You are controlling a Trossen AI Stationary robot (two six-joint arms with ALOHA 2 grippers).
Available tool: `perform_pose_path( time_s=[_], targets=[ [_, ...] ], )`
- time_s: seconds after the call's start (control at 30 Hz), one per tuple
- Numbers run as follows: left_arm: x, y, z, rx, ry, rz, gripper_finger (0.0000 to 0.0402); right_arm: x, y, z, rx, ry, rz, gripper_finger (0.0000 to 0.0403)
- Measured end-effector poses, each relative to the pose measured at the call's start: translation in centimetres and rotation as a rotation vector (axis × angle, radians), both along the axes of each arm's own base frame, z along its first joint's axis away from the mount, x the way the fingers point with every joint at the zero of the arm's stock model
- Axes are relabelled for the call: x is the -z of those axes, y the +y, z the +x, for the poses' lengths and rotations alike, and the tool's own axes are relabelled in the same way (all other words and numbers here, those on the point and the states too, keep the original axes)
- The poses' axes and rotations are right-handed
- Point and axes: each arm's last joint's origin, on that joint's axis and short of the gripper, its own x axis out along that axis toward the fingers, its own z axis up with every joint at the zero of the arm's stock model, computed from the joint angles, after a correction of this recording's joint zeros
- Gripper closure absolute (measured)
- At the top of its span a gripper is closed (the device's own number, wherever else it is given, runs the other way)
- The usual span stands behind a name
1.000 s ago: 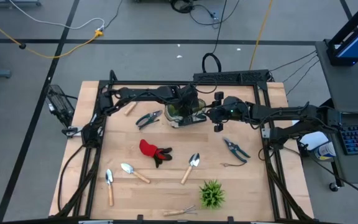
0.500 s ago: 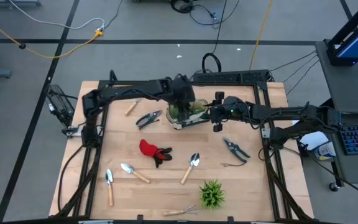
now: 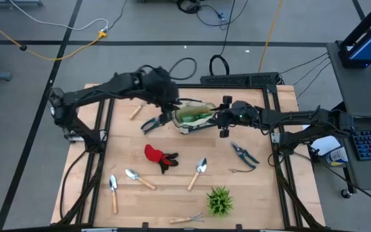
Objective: Pick & Place Garden tools in Gardening bag
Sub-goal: Put the bottom left brown trowel into the gardening bag
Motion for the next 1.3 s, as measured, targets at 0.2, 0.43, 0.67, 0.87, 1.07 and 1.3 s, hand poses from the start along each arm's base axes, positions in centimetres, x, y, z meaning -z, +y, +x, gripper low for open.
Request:
perform_pose_path(
  time_s=[0.2, 0.43, 0.67, 0.87, 1.07, 1.3],
  targets=[
    [-1.7, -1.6, -3.0, -0.088, 0.04, 0.076, 0.0293, 0.0, 0.4, 0.1, 0.008, -0.022, 0.047, 0.0219],
    [-1.5, -2.9, -4.5, -0.151, 0.145, 0.056, 0.0293, 0.0, 0.7, 0.2, 0.011, -0.028, 0.063, 0.0216],
    [1.0, -4.4, -4.9, -0.157, 0.219, 0.074, 0.0293, 0.0, 1.2, 0.3, -0.01, -0.027, 0.063, 0.0219],
    [4.3, -4.8, -7.5, -0.305, 0.221, 0.133, 0.0293, 0.0, 1.7, 0.4, -0.029, -0.023, 0.068, 0.0218],
    [7.9, -4.7, -10.3, -0.391, 0.155, 0.093, 0.0293, 0.1, 2.2, 0.4, -0.021, -0.026, 0.12, 0.0223],
    [12.0, -5.2, -11.9, -0.321, 0.077, 0.0, 0.0293, 0.2, 2.8, 0.4, -0.043, -0.021, 0.13, 0.0223]
  ],
)
